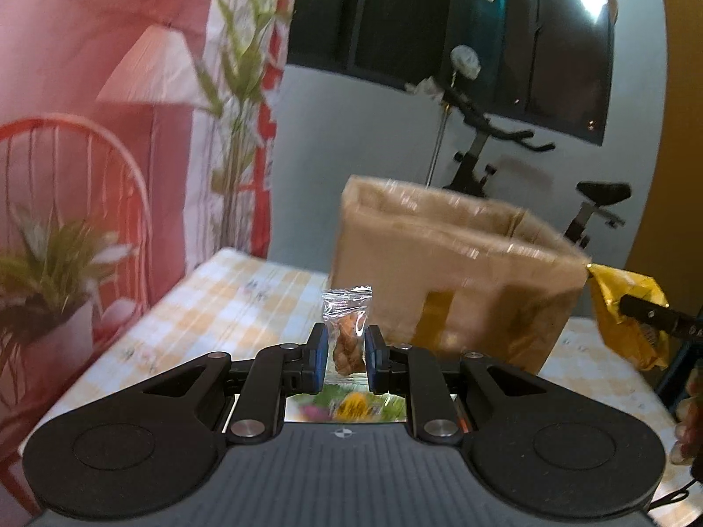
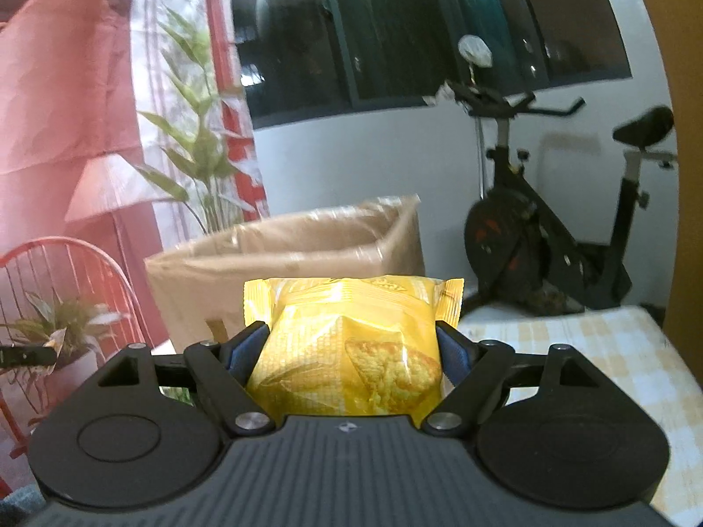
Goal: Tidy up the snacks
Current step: 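Carry both snacks to the box and open the left tool inside it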
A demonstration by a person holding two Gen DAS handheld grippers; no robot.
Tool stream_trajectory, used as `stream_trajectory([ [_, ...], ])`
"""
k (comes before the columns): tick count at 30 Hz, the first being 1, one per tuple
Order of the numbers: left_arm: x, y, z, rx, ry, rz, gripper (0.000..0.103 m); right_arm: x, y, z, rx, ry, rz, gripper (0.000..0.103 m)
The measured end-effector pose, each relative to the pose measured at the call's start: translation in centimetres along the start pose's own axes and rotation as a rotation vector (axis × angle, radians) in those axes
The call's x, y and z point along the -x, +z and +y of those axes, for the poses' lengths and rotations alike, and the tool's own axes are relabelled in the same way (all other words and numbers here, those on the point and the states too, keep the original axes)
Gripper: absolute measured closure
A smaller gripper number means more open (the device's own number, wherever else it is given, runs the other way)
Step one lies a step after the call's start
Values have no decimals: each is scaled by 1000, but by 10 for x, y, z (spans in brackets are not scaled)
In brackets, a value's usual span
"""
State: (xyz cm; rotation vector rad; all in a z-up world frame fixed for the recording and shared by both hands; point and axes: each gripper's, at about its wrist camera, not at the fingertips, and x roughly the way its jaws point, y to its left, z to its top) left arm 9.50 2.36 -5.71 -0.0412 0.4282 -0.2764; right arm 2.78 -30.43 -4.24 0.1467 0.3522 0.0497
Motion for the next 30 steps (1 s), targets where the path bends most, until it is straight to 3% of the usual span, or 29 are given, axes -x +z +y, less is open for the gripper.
stream_trajectory([
  [13, -46, 72, -38, -35, -136, -45, 84, -41, 61, 15, 94, 61, -65, 22],
  [30, -151, 122, -53, -10, -176, 38, 84, -143, 99, 29, 205, 96, 48, 22],
])
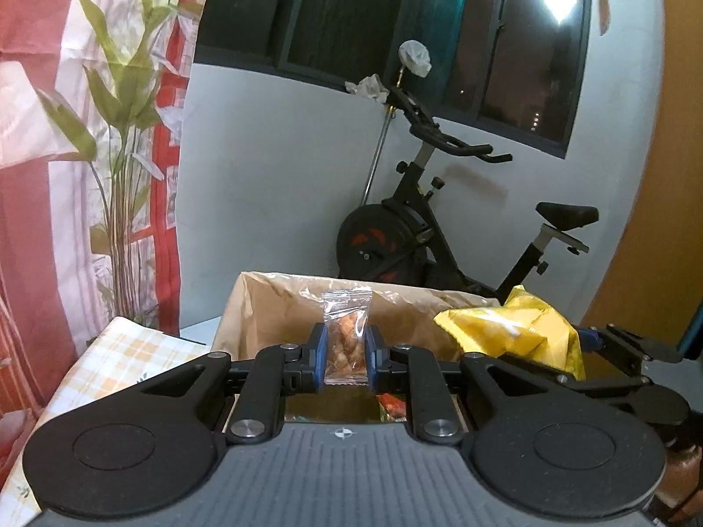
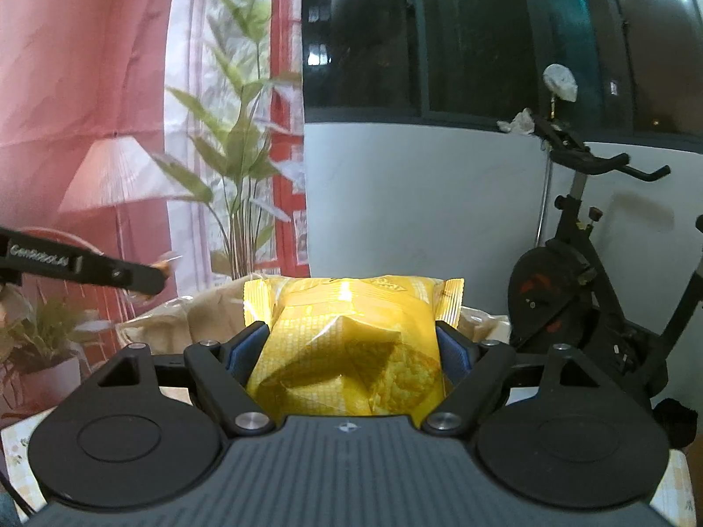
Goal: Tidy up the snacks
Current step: 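Carry both snacks to the box and open the left tool inside it, then lower the yellow chip bag into the box and open the right tool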
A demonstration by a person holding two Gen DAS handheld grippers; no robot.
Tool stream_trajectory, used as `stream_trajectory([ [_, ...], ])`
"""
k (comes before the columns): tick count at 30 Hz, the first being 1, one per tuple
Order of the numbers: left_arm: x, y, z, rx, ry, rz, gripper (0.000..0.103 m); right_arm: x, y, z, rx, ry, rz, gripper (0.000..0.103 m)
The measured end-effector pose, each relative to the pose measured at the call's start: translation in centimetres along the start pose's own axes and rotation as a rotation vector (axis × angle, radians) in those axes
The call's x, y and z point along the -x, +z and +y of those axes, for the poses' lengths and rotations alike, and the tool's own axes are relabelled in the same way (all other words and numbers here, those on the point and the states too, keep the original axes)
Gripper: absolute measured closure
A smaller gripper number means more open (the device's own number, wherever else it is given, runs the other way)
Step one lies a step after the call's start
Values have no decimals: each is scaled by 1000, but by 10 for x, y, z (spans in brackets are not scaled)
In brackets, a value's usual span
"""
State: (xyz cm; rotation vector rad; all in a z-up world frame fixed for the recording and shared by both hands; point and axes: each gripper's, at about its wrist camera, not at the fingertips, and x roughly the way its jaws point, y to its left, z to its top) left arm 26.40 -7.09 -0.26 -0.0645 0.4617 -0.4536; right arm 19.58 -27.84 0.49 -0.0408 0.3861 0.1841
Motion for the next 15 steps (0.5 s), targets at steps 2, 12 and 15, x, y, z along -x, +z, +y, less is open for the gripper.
stream_trajectory([
  [2, -11, 3, 4, 9, -6, 11, 84, -11, 3, -1, 11, 0, 21, 21],
  [12, -14, 11, 16, 35, 29, 5, 35, -50, 5, -9, -34, 13, 133, 10],
  [15, -5, 12, 19, 49, 38, -15, 25, -51, 3, -7, -45, 13, 144, 9],
])
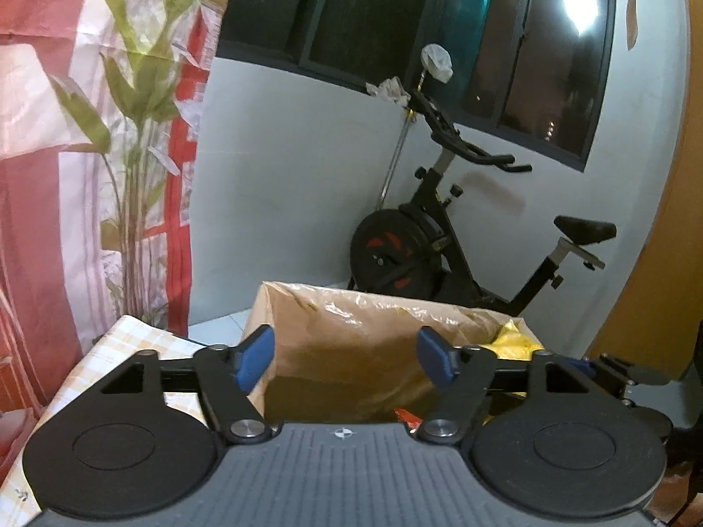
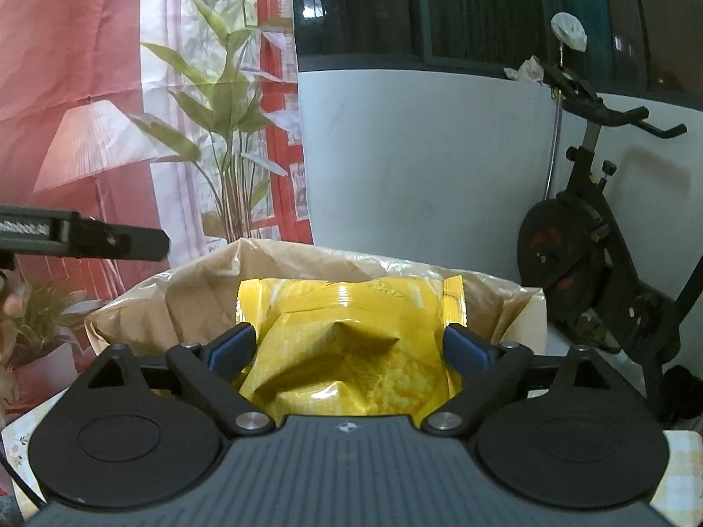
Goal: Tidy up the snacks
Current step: 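Lower the yellow chip bag into the box and open the right tool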
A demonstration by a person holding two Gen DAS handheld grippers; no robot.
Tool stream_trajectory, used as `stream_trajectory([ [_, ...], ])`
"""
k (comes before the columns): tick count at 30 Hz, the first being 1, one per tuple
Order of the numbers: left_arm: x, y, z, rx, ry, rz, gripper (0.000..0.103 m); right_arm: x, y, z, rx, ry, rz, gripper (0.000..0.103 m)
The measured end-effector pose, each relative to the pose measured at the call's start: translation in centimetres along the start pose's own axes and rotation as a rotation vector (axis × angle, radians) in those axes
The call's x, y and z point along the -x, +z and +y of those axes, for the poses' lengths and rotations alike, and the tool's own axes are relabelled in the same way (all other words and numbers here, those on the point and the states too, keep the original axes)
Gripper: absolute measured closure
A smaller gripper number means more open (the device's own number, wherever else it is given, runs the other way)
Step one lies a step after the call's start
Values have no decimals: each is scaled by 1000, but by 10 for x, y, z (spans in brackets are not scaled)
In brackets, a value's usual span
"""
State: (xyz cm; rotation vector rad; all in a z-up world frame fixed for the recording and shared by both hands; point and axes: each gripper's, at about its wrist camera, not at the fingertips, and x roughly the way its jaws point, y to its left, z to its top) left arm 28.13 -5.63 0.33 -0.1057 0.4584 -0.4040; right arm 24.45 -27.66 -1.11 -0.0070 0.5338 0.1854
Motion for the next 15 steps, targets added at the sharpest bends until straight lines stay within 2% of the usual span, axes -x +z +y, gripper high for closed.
stream_trajectory([
  [9, 29, -1, -2, -4, 41, -23, 6, 10, 3, -7, -82, -23, -12, 5],
  [15, 45, -3, 1, -28, 77, -25, 0, 13, 12, -11, -171, -22, -33, 5],
])
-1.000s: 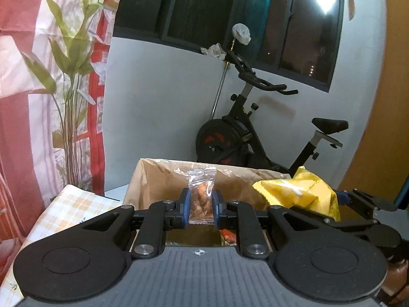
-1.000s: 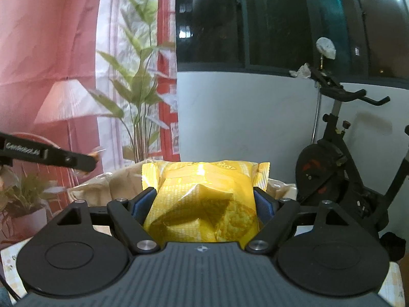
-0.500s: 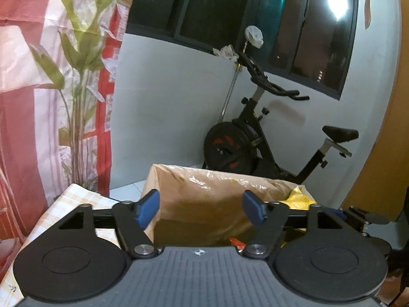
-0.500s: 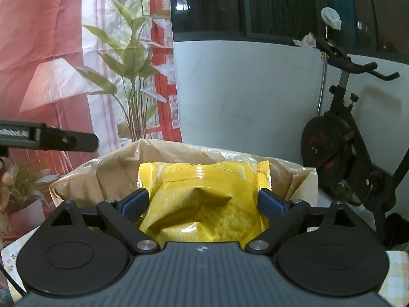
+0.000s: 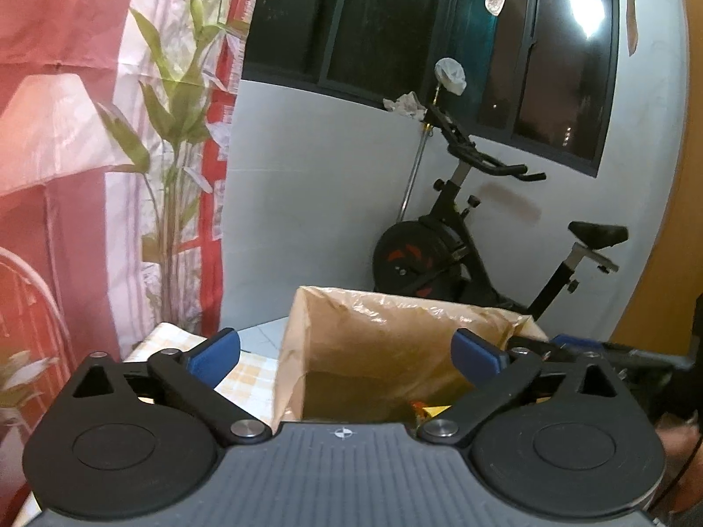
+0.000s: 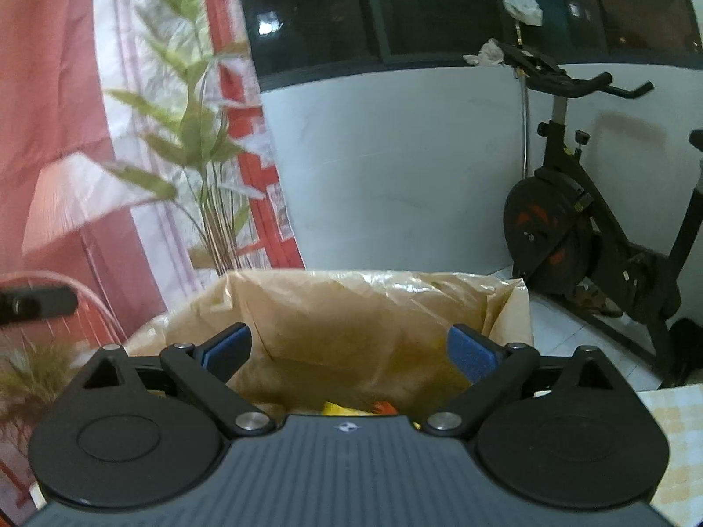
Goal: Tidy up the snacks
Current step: 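Lower the yellow chip bag into the box and open the right tool, then move both tools back down to the snack pile on the table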
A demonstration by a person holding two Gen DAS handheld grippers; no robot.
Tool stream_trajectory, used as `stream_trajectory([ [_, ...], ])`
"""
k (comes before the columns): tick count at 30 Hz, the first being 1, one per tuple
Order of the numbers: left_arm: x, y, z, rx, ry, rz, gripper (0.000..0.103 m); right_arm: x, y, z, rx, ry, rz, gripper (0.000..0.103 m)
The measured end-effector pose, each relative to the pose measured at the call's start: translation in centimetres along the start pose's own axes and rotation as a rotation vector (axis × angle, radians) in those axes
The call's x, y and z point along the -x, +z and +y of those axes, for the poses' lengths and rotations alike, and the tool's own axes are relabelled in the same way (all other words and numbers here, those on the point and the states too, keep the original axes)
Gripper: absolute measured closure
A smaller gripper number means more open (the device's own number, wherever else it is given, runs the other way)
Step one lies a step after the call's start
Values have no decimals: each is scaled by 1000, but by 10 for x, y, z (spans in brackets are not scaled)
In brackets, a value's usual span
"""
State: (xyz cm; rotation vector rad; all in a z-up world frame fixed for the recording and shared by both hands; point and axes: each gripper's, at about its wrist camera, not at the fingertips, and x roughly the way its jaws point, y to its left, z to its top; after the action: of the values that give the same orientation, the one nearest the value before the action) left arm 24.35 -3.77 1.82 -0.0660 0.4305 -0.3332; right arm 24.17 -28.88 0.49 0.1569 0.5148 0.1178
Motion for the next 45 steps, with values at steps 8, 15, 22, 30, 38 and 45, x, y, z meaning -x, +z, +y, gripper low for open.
stream_trajectory([
  [8, 31, -10, 17, -5, 10, -13, 0, 38, -8, 3, -34, 9, -42, 2],
  [15, 59, -45, 54, 99, 10, 28, 0, 79, -42, -2, -40, 4, -41, 0],
  [22, 63, -112, 91, 227, 31, 158, 0, 95, -88, -1, -40, -41, -45, 0],
  [30, 53, -178, 90, 125, 193, 261, 2, 89, -138, -6, -78, -133, 10, 0],
  [38, 39, -206, 97, 112, 244, 371, 8, 86, -165, -9, -90, -107, 111, 0],
  [45, 31, -231, 94, 128, 232, 478, 19, 82, -180, -6, -54, -144, 186, 0],
])
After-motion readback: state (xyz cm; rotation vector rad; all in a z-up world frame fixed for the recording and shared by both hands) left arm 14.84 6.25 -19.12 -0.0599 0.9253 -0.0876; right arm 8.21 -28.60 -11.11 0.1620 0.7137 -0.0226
